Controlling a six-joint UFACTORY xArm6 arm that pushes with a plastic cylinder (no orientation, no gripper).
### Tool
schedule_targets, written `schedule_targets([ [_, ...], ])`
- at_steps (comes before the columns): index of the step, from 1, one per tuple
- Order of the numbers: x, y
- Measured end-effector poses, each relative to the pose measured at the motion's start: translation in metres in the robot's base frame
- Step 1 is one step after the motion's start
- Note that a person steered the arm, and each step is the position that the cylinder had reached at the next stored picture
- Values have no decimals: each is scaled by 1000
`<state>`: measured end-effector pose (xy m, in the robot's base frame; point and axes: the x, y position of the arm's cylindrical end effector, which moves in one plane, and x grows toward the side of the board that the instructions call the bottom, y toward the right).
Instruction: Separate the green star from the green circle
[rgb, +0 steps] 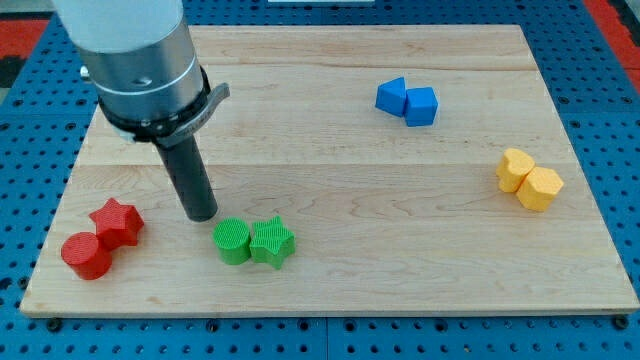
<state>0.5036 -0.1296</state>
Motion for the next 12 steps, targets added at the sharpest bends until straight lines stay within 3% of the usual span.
schedule_targets([
  [5,-13,31],
  [9,9,0],
  [12,54,0],
])
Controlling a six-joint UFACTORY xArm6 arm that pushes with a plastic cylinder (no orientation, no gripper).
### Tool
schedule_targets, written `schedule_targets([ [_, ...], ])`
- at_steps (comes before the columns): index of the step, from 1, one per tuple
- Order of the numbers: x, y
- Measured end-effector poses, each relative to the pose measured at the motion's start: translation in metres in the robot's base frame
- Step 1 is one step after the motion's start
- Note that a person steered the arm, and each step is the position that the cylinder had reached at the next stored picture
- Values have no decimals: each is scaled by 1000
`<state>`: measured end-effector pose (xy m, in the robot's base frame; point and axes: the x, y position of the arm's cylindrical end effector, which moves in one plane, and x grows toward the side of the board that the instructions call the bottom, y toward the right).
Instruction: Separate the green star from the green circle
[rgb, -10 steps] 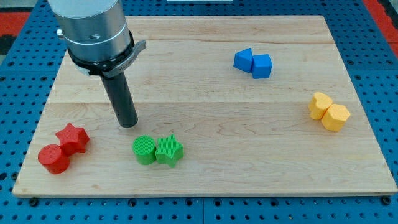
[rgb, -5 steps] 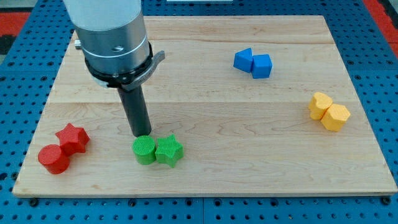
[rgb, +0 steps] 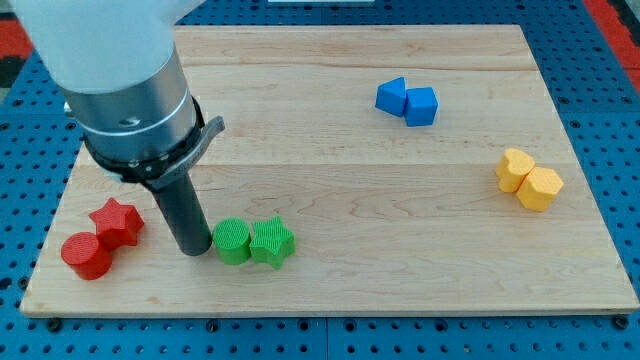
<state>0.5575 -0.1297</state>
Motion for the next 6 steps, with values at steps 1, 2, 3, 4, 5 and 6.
schedule_targets([
  [1,4,-1],
  [2,4,2],
  [3,4,47],
  [4,4,87],
  [5,3,94],
  [6,3,94],
])
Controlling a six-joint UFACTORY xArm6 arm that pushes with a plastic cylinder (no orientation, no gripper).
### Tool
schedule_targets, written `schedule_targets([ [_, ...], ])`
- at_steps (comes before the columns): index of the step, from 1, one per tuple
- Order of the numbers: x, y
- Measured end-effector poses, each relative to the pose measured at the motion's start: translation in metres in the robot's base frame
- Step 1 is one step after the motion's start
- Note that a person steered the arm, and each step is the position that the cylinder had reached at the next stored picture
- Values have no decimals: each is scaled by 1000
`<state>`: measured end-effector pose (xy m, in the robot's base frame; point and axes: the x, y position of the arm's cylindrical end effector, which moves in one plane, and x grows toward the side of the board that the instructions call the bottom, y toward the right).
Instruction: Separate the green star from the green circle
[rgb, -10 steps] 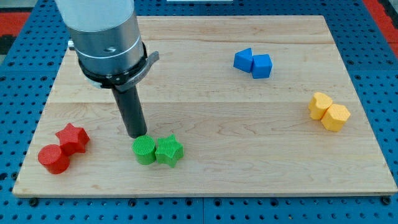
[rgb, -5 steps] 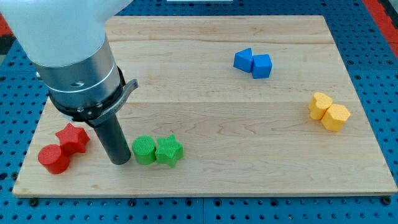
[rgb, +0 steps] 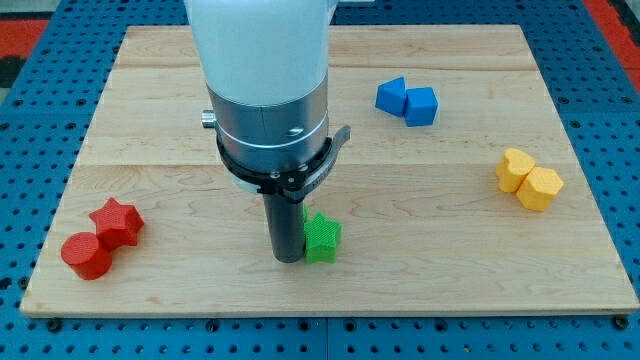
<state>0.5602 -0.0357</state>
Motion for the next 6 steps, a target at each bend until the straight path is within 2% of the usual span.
schedule_targets([
  [2,50,-9],
  [4,23,-3],
  [6,-14,35],
])
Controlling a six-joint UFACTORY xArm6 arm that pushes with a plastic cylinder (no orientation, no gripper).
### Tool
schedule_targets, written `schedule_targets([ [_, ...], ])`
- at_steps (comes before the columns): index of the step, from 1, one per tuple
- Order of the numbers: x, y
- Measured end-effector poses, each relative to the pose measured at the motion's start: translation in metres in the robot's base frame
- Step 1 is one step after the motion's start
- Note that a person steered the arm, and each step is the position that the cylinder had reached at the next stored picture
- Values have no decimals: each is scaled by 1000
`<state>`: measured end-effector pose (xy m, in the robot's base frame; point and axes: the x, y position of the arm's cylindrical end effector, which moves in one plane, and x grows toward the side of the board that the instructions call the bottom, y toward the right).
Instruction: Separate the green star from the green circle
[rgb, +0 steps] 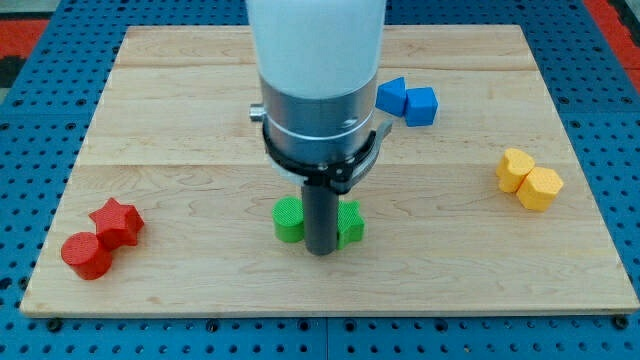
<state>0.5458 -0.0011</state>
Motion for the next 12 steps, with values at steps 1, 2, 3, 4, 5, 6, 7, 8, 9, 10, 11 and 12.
schedule_targets([
  [1,-19,5],
  [2,-34,16],
  [3,-46,30],
  [4,-60,47],
  [5,-71,71],
  [6,-82,96],
  [7,-89,121],
  [8,-94,146],
  [9,-96,163],
  [10,-100,163],
  [11,-119,163],
  [12,-134,163],
])
